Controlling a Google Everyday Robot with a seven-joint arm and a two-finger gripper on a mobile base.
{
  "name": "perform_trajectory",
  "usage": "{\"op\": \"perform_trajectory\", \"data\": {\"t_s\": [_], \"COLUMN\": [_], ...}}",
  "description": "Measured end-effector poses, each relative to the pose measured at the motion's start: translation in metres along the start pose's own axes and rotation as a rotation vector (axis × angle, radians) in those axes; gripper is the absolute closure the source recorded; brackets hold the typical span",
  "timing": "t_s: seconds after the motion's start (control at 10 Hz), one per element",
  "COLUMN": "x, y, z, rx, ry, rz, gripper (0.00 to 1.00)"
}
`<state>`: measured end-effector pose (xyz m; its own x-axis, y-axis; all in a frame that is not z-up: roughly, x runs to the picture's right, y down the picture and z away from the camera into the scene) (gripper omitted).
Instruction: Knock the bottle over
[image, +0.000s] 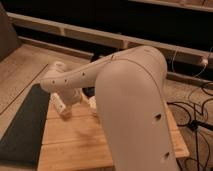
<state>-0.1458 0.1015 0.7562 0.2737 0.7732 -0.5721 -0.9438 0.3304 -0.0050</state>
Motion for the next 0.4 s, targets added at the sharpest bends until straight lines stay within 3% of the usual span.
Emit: {"op": "perform_trajectory", "data": {"t_s": [0.4], "x": [0.018], "y": [0.009], "z": [-0.016], "rx": [-0.029], "ry": [-0.006], "rz": [0.005], "gripper": [0.35]}}
